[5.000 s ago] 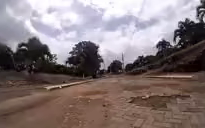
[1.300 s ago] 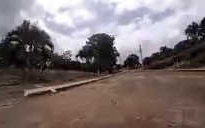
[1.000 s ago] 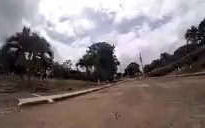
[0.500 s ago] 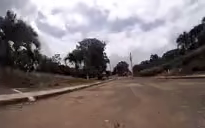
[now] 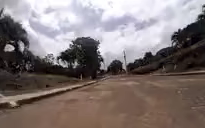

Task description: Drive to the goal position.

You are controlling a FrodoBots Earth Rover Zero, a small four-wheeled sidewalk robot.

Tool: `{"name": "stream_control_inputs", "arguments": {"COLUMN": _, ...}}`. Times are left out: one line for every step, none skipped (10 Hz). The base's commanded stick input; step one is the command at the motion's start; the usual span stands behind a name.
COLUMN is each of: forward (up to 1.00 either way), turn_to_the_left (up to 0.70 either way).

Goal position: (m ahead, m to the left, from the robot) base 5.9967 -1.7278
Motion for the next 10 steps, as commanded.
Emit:
{"name": "stream_control_inputs", "arguments": {"forward": 0.85, "turn_to_the_left": 0.00}}
{"name": "stream_control_inputs", "arguments": {"forward": 0.85, "turn_to_the_left": 0.00}}
{"name": "stream_control_inputs", "arguments": {"forward": 0.85, "turn_to_the_left": -0.05}}
{"name": "stream_control_inputs", "arguments": {"forward": 0.85, "turn_to_the_left": -0.15}}
{"name": "stream_control_inputs", "arguments": {"forward": 0.85, "turn_to_the_left": -0.26}}
{"name": "stream_control_inputs", "arguments": {"forward": 0.85, "turn_to_the_left": 0.00}}
{"name": "stream_control_inputs", "arguments": {"forward": 0.85, "turn_to_the_left": 0.00}}
{"name": "stream_control_inputs", "arguments": {"forward": 0.85, "turn_to_the_left": 0.00}}
{"name": "stream_control_inputs", "arguments": {"forward": 0.85, "turn_to_the_left": 0.00}}
{"name": "stream_control_inputs", "arguments": {"forward": 0.85, "turn_to_the_left": 0.00}}
